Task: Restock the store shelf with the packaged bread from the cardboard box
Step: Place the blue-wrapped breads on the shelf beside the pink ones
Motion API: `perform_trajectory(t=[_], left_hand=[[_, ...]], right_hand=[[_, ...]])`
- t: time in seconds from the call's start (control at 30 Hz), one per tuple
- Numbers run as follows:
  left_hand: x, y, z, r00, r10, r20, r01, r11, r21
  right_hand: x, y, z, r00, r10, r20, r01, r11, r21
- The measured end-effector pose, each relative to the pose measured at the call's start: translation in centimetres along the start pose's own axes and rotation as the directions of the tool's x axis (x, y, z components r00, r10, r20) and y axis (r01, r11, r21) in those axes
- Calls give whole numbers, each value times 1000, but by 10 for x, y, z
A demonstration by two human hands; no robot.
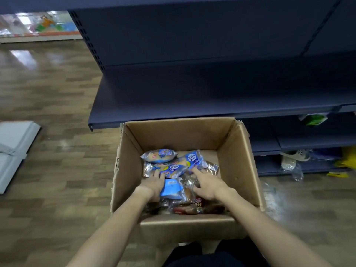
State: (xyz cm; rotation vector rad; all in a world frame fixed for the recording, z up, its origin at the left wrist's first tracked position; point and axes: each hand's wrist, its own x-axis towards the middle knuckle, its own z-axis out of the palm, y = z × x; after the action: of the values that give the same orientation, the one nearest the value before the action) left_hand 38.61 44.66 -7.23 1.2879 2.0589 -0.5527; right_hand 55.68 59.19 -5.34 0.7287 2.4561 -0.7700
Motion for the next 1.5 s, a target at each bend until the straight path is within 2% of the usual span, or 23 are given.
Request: perform_trajectory(t=[0.1, 0.23, 0.37, 0.53, 0.63, 0.73, 0.77, 0.83, 0.9, 0.97, 1.03, 1.23, 1.33, 1.43, 1.5], left_hand=[[0, -8, -18, 998, 38, 43, -30, 985, -168], [-1, -14, -25, 990, 45, 131, -13, 971, -237], [-1, -16, -12, 1000, -21, -16, 15, 946, -323], [-2, -12, -11, 980, -106, -167, 58, 961, -271], [-3, -16, -13, 985, -25, -171, -39, 932, -359], [-4, -22, -7, 998, 6, -70, -40, 867, -497], [-5, -23, -6, 1000, 9, -28, -22, 863, -504], [-8, -22, -4, 999, 35, -2, -33, 927, -374], [-8, -21, 1, 997, 51, -61, -63, 977, -205], [-5, -22, 3, 987, 53, -154, -77, 985, -155], [-4, -25, 0, 980, 72, -184, -105, 979, -176], [-7, -30, -26, 990, 84, -109, -103, 979, -174], [-8, -27, -40, 994, 91, -58, -102, 964, -244], [-6, -17, -52, 993, 116, 31, -93, 907, -410], [-5, -8, -59, 988, 155, -10, -145, 899, -413]], right_hand=[[5, 6, -7, 999, 19, -40, -18, 999, 27], [10, 9, -17, 998, 40, -52, -38, 999, 30], [10, 10, -18, 997, 54, -52, -50, 997, 62], [9, 9, -13, 998, 44, -47, -39, 993, 112], [8, 6, -12, 998, 32, -57, -24, 990, 137], [8, 5, -12, 998, 33, -59, -23, 986, 164], [8, 5, -11, 998, 34, -56, -24, 986, 166], [8, 3, -11, 998, 35, -57, -25, 986, 165], [7, 0, -12, 998, 31, -58, -21, 987, 161], [6, -2, -12, 998, 21, -58, -12, 988, 152], [4, -4, -12, 998, 14, -61, -5, 989, 148], [-4, -6, -20, 996, -4, -88, 16, 990, 138], [-7, -7, -27, 990, -30, -140, 40, 997, 66], [-13, -11, -29, 968, -116, -221, 117, 993, -8], [-19, -15, -28, 935, -208, -288, 178, 976, -126]])
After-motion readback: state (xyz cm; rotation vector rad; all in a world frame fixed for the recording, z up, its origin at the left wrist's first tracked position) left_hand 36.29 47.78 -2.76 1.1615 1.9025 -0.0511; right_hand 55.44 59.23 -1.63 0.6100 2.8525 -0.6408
